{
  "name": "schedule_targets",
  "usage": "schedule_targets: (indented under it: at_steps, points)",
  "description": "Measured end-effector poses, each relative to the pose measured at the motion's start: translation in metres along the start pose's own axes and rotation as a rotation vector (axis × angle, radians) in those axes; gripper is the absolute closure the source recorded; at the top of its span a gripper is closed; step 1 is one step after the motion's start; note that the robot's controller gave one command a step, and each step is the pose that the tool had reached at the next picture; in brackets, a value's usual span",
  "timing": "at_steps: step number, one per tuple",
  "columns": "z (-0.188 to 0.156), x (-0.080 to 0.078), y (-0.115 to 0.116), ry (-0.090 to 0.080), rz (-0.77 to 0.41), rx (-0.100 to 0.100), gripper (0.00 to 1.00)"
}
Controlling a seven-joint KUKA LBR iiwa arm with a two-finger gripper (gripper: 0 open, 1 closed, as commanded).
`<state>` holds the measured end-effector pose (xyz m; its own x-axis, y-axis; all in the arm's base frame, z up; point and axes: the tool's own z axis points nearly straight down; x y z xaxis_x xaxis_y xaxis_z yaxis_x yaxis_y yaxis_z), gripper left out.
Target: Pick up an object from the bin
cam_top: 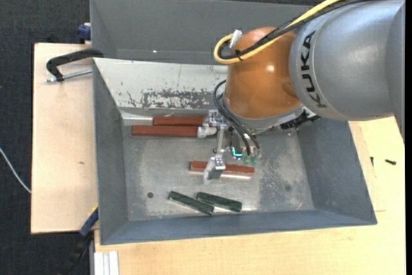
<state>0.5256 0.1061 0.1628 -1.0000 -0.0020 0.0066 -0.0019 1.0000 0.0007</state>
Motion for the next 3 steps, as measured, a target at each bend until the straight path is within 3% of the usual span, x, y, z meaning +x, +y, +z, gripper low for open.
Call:
schedule_targets:
  at_steps: [1,2,3]
  points:
    - [-0.004,-0.002,-0.001,-0.007,0.002,-0.001,0.00]
    - [0.071,0.024,0.001,-0.011,0.032,-0.002,0.00]
    - [0.066,0.022,0.001,-0.017,0.036,-0.003,0.00]
